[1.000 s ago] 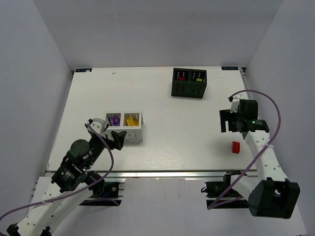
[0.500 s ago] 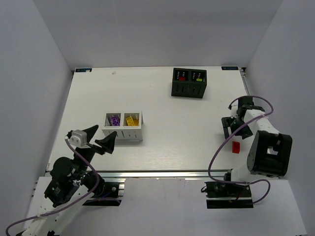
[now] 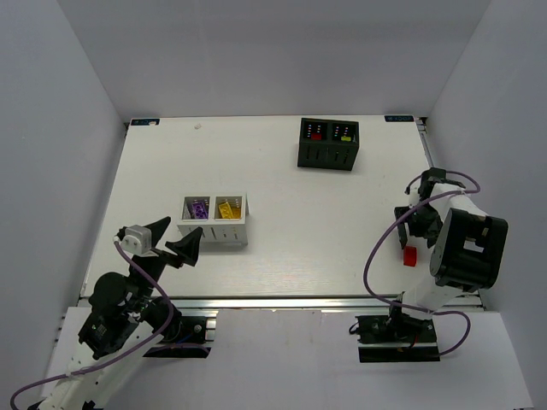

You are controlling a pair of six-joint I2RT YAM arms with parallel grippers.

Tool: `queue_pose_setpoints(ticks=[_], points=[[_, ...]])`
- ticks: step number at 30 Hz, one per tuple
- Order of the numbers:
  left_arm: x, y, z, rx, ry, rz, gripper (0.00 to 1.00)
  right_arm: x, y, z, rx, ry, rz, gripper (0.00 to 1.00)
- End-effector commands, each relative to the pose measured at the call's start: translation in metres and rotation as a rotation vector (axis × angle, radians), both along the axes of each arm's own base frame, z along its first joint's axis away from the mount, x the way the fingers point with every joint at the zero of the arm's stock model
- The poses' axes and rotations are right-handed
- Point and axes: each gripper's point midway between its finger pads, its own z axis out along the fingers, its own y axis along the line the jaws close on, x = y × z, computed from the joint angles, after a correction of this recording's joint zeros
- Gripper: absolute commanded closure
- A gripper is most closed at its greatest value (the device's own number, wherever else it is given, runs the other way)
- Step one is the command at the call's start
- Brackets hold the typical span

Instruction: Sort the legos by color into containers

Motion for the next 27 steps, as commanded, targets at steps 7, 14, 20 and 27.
queue_pose_setpoints(ticks=[7, 14, 20, 27], points=[[-0.008, 0.003, 0.009, -0.025, -0.056, -0.012, 0.02, -0.023, 0.014, -0.02, 0.095, 0.097, 0.005, 0.25], [-0.008, 0.006, 0.011, -0.031, -0.063, -0.005, 0.02, -0.033, 0.009, -0.039, 0.058, 0.162, -0.041, 0.33], [-0.007, 0.006, 0.01, -0.028, -0.062, 0.001, 0.02, -0.013, 0.01, -0.029, 0.079, 0.08, -0.032, 0.86], [-0.005, 0.006, 0.009, -0.02, -0.061, 0.008, 0.02, 0.064, 0.062, 0.031, 0.325, -0.191, 0.315, 1.0]])
